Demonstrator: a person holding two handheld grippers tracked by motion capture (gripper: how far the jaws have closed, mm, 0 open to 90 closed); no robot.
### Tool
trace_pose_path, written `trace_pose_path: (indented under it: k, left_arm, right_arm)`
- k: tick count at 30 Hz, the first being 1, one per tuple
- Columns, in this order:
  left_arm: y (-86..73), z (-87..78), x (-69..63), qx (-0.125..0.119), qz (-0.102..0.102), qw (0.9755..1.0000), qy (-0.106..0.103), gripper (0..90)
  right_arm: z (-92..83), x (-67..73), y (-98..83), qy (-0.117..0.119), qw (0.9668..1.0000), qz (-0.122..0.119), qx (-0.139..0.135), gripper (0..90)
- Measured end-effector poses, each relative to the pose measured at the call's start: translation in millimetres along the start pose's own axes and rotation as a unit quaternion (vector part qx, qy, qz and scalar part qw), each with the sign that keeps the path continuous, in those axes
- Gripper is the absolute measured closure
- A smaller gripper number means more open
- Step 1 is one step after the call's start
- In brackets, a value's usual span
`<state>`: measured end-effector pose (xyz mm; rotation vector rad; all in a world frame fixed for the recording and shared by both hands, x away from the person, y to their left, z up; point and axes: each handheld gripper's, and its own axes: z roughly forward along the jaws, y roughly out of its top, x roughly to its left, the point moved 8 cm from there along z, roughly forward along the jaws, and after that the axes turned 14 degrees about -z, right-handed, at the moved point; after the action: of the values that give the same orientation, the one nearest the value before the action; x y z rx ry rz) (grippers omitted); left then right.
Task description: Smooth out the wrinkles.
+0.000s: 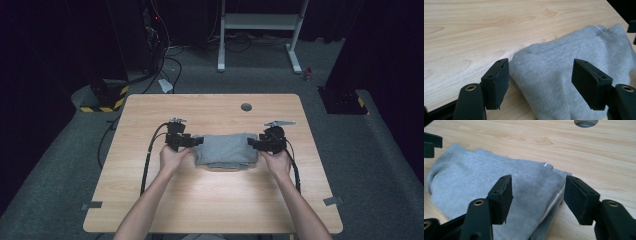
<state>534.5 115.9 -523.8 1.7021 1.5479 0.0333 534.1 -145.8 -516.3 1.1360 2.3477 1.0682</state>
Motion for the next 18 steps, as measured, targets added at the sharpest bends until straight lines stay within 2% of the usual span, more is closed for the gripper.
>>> trace_pose_path:
  k: [2,3,4,5,6,7,8,9,10,11,12,13,15,17,18]
  left_arm:
    - [0.5,3.0,0.0,0.002,-0.001,1.0,0.003,30.3]
    - [1.1,9.1,1.9,0.005,-0.006,0.9999,0.008,30.5]
    - [1.1,9.1,1.9,0.005,-0.006,0.9999,0.008,30.9]
    - [1.2,14.8,3.9,0.011,-0.019,0.9997,0.007,31.6]
    - [1.2,14.8,3.9,0.011,-0.019,0.9997,0.007,33.0]
    - [1.1,19.2,4.9,0.017,-0.02,0.9996,0.009,34.4]
    - [1.1,19.2,4.9,0.017,-0.02,0.9996,0.009,37.1]
    - [0.3,23.3,3.4,0.02,-0.019,0.9996,0.005,41.2]
    - [0.3,23.3,3.4,0.02,-0.019,0.9996,0.005,43.7]
    - [-0.4,25.5,2.2,0.025,-0.022,0.9994,-0.004,47.8]
    - [-0.4,25.5,2.2,0.025,-0.022,0.9994,-0.004,54.9]
    - [-0.9,25.4,1.5,0.025,-0.016,0.9995,-0.004,54.9]
    - [-1.7,23.5,-1.6,0.023,-0.004,0.9997,-0.003,64.8]
    - [0.4,16.1,-4.5,0.011,0.01,0.9999,-0.009,78.1]
    - [0.4,16.1,-4.5,0.011,0.01,0.9999,-0.009,81.3]
  right_arm:
    - [2.8,-1.7,1.6,-0.003,1.0,0.0,0.0,38.5]
    - [9.5,-3.5,2.8,0.002,0.9999,0.005,0.012,38.3]
    - [9.5,-3.5,2.8,0.002,0.9999,0.005,0.012,38.3]
    - [14.9,-5.1,3.9,0.004,0.9998,0.009,0.019,39.4]
    - [14.9,-5.1,3.9,0.004,0.9998,0.009,0.019,39.4]
    - [18.1,-5.0,4.2,0.004,0.9997,0.01,0.021,45.3]
    - [18.1,-5.0,4.2,0.004,0.9997,0.01,0.021,45.3]
    - [22.0,-4.0,1.6,0.009,0.9995,0.009,0.03,53.3]
    - [22.0,-4.0,1.6,0.009,0.9995,0.009,0.03,53.3]
    - [24.3,-4.1,-1.0,0.018,0.9993,0.006,0.033,62.9]
    - [24.3,-4.1,-1.0,0.018,0.9993,0.006,0.033,62.9]
    - [23.9,-3.5,-1.3,0.018,0.9992,0.008,0.033,67.2]
    - [22.2,-2.5,-1.0,0.017,0.9993,-0.002,0.034,74.8]
    - [18.7,-1.3,0.4,0.014,0.9991,-0.022,0.033,78.8]
    - [17.5,-0.7,1.1,0.015,0.9992,-0.025,0.029,79.4]
